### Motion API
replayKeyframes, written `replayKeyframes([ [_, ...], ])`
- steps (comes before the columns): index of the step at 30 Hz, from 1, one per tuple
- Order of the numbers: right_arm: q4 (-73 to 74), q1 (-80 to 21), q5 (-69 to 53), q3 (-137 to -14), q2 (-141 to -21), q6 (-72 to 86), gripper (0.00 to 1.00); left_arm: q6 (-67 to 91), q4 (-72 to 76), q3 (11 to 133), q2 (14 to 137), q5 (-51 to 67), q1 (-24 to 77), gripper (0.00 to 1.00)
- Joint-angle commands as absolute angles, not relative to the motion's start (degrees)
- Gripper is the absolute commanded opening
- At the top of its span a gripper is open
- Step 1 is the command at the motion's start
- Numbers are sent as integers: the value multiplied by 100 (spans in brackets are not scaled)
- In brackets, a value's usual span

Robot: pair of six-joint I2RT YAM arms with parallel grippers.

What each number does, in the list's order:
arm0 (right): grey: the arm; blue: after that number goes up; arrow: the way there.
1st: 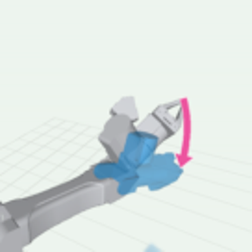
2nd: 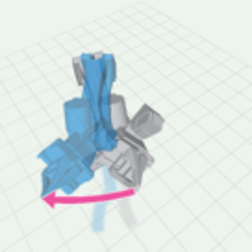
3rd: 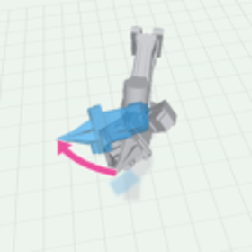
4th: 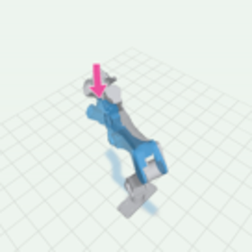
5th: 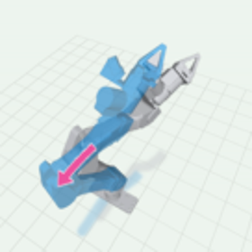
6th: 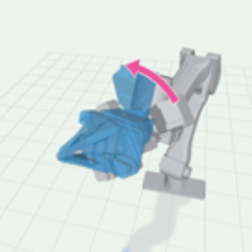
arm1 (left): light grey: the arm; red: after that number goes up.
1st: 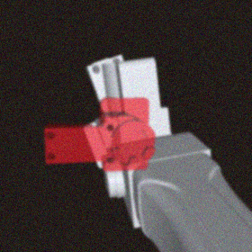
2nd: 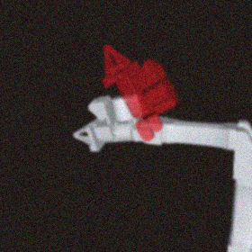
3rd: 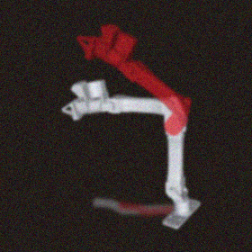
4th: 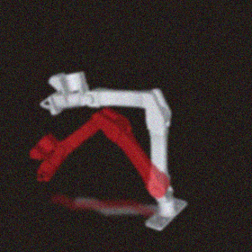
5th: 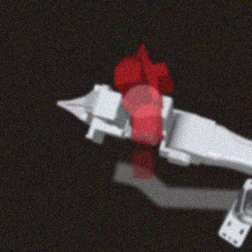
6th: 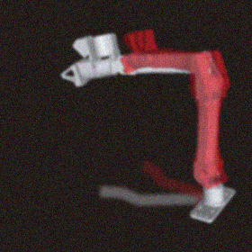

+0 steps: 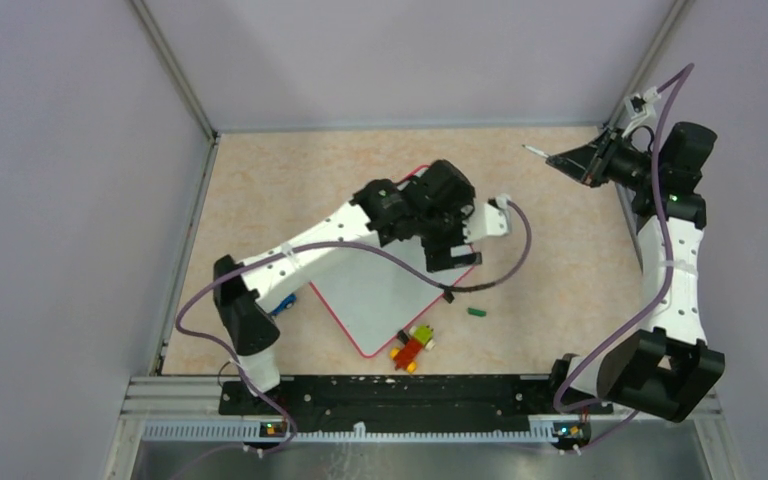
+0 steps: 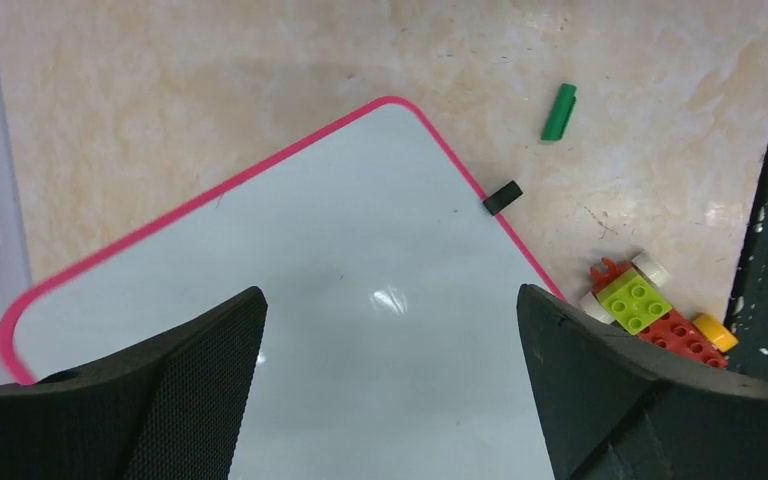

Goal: Write a sentence on the whiteboard
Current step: Move the whiteboard to the corner of the board, then adjust the whiteboard at the corner of the board.

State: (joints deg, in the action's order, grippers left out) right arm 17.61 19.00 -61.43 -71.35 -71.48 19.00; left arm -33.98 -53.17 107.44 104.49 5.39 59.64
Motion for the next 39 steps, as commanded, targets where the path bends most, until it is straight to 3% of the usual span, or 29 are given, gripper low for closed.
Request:
replayKeyframes([
  [1,1996,1882,-6093,-7523,-7278,1626,0,-2453,-5203,10578,9627,1318,5284,99],
  [8,3199,1021,-5478,-8075,-7453,503,0,-1607,-5034,10308,8636,1393,4112,99],
  [19,4459,-863,-4768,-8746,-7937,-1134,0,-603,-4731,8976,7064,2947,1559,99],
  [26,4897,-1870,-4364,-8919,-8022,-1743,0,-1353,-5578,8621,7141,3345,998,99],
  [32,4978,-2109,-4650,-8909,-7984,-1768,0,-1695,-5719,8569,7387,4239,905,96],
  [39,5204,-2153,-4767,-8837,-7861,-1937,0,-1690,-5668,8820,8065,5669,905,83],
])
